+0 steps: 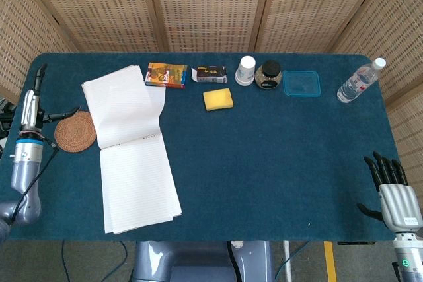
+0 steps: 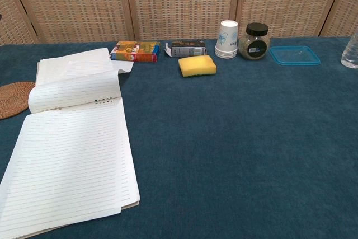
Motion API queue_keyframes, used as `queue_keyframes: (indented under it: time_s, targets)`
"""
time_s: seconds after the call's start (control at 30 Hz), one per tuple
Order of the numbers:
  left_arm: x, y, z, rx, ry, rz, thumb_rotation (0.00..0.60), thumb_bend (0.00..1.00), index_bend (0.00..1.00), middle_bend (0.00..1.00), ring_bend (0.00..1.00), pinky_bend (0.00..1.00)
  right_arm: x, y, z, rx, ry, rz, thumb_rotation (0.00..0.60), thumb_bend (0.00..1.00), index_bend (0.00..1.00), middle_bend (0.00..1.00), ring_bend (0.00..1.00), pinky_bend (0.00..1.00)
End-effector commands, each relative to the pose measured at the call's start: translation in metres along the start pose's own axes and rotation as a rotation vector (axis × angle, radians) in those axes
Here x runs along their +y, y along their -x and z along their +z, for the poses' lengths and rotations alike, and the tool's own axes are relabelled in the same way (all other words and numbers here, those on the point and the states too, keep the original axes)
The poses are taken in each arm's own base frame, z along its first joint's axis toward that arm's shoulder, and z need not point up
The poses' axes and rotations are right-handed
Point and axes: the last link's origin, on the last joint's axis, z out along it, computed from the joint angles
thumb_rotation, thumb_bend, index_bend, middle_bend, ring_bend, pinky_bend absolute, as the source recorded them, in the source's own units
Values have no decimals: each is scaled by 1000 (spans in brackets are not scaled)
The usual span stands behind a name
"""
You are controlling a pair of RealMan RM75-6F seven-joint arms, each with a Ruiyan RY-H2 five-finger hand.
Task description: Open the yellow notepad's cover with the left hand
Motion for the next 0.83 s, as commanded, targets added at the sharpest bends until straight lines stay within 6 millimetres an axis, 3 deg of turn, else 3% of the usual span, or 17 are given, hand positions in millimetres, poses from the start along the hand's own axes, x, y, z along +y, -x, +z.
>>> queue_keyframes:
  time_s: [0.03,0.4,0.57,0.83]
  targets:
    - [4,-14,-38,-58,64,223,600,39,0,0,0,0,0,-1,0,2,-1,3,600,0,0,0,0,0]
    - [4,-38,-124,-82,-17,638,600,0,0,0,0,0,1,-6,-3,15,-13,26,600,0,0,0,0,0]
    - [18,-40,-171,-129,-119,761,600,0,0,0,0,0,2,-9,-3,21,-14,33,600,0,0,0,0,0]
    - [24,-26,-205,-144,-124,798,600,0,0,0,0,0,3,-12,-4,33,-16,44,600,0,0,0,0,0]
